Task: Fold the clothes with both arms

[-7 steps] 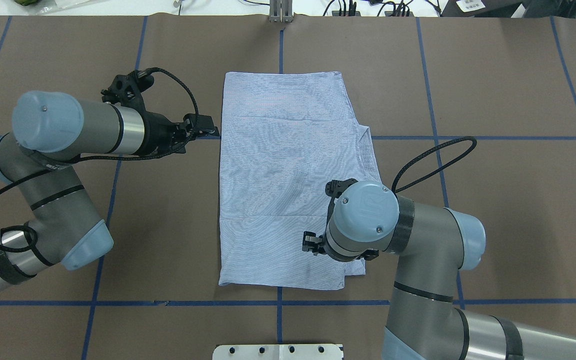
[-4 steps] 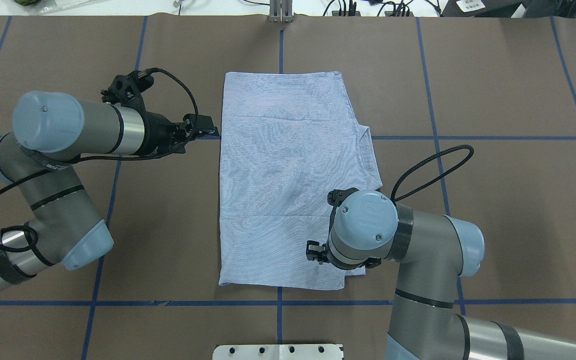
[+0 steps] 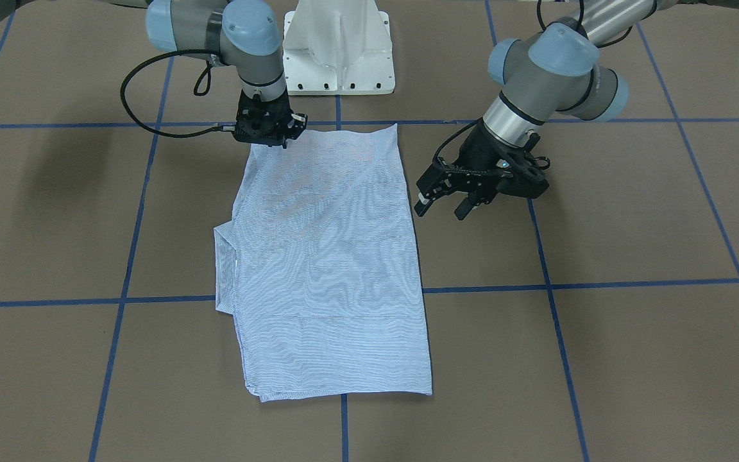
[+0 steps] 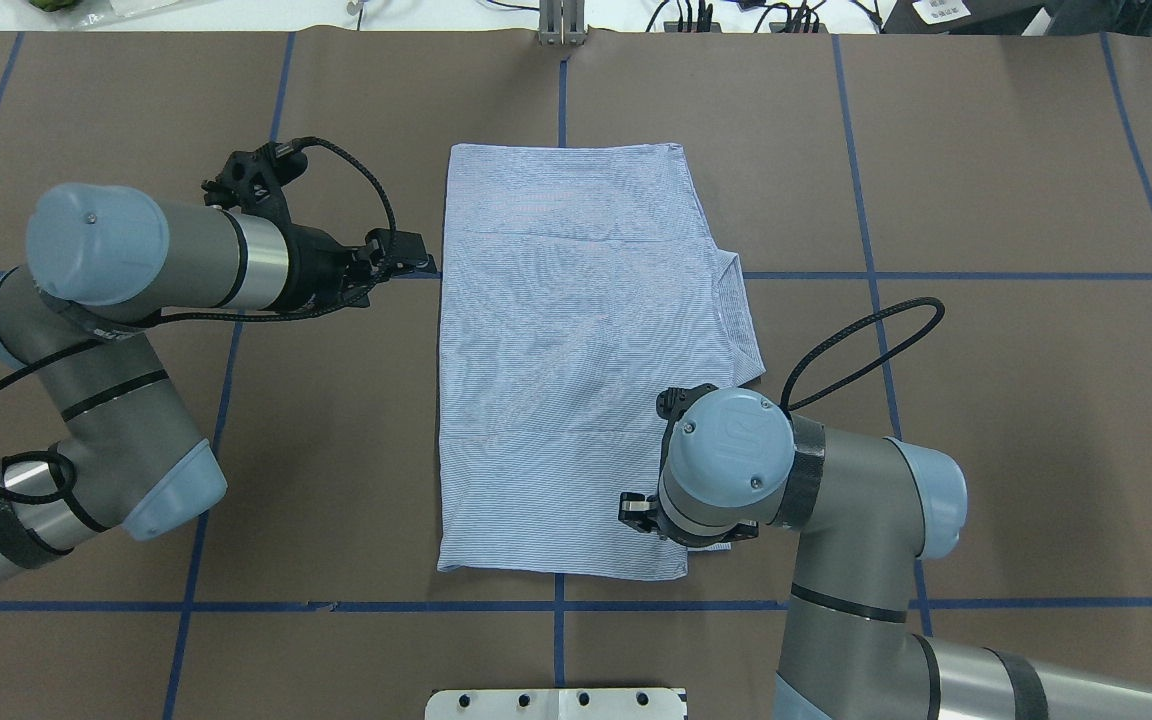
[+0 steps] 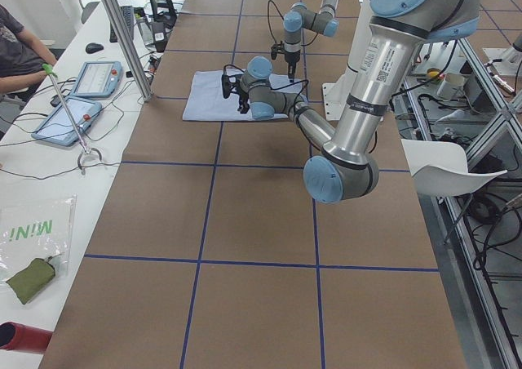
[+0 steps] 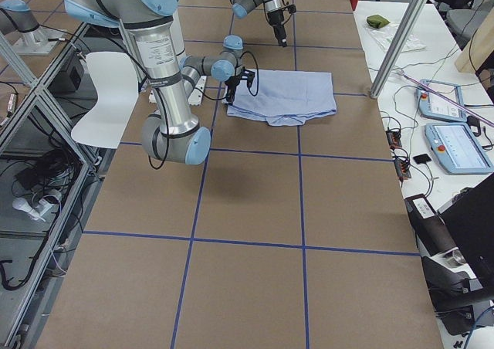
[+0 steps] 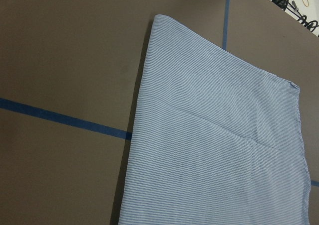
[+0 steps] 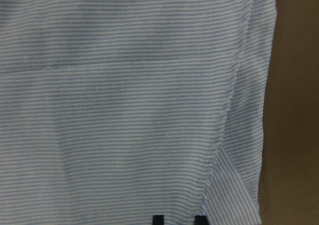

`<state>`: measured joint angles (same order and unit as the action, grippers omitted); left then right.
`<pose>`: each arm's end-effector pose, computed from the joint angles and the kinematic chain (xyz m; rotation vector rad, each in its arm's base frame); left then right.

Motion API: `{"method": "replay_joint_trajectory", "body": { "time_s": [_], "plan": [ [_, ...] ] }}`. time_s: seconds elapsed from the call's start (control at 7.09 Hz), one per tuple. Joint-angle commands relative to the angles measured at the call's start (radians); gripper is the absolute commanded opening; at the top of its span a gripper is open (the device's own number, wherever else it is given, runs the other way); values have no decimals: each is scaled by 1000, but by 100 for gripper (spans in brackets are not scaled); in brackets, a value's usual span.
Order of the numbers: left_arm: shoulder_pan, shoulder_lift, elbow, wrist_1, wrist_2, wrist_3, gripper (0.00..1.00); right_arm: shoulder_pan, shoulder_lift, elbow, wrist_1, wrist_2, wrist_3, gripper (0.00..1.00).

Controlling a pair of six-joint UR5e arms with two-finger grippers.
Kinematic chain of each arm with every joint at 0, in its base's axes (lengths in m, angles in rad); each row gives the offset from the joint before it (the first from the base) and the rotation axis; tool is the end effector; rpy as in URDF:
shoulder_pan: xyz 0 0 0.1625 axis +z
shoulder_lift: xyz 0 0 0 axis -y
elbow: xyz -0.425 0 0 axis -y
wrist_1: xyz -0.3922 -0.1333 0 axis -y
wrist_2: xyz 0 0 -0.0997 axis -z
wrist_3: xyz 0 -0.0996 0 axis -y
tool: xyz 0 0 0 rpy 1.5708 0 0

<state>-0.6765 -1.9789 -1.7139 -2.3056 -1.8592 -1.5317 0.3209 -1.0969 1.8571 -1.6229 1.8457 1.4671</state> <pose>0.4196 -0.4715 0.2783 0.2164 1.2885 -0.3596 -0.5513 -0.2952 0.2784 -0.1091 -0.7433 0.1096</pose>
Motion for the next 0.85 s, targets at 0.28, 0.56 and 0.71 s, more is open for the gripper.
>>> {"method": "replay_joint_trajectory", "body": {
  "time_s": [0.28,0.56,0.71],
  "plan": [
    [3,0,7,0,2,2,100,12,-20,-6,-2,4,-13,2],
    [3,0,7,0,2,2,100,35,-34,5,-3,35,-25,1],
    [3,0,11,0,2,1,100,40,-50,10,-2,39,-31,2]
  ]
}}
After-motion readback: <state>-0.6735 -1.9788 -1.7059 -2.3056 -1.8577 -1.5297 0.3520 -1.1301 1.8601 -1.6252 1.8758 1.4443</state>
